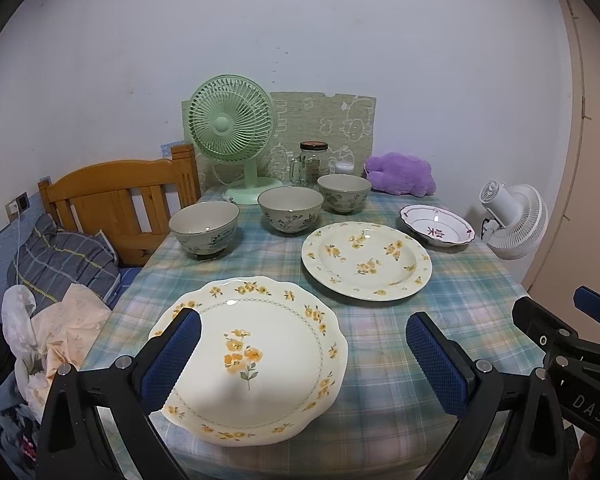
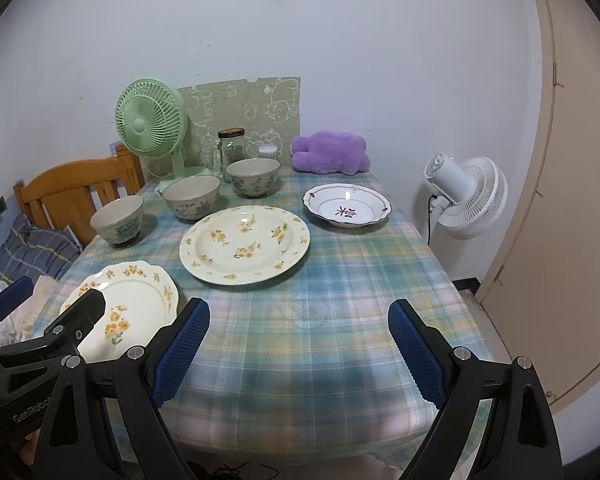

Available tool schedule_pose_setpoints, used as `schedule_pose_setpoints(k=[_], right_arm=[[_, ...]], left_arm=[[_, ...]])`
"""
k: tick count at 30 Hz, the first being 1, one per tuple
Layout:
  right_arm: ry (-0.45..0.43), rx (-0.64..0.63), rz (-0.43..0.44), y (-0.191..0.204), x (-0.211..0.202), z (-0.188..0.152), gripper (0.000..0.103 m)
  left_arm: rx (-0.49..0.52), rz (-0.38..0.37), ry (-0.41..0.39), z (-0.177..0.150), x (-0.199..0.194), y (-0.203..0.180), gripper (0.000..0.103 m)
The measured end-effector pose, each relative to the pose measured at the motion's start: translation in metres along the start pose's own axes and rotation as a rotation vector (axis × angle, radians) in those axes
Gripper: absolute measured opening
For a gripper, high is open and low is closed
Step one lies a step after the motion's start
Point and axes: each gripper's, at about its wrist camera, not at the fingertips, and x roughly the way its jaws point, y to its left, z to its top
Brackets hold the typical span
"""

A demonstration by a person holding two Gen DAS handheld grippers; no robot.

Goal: Organize plates and bowls

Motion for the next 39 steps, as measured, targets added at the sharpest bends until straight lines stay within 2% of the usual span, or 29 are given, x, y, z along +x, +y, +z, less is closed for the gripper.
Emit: schedule_pose_setpoints(k=[39], right_arm=[[-0.011,-0.015,-0.007,-0.0036,-0.0011,0.0042,0.093]], left_arm=[[-0.008,0.011,-0.013,0.0052,-0.0045,0.0061,0.102]])
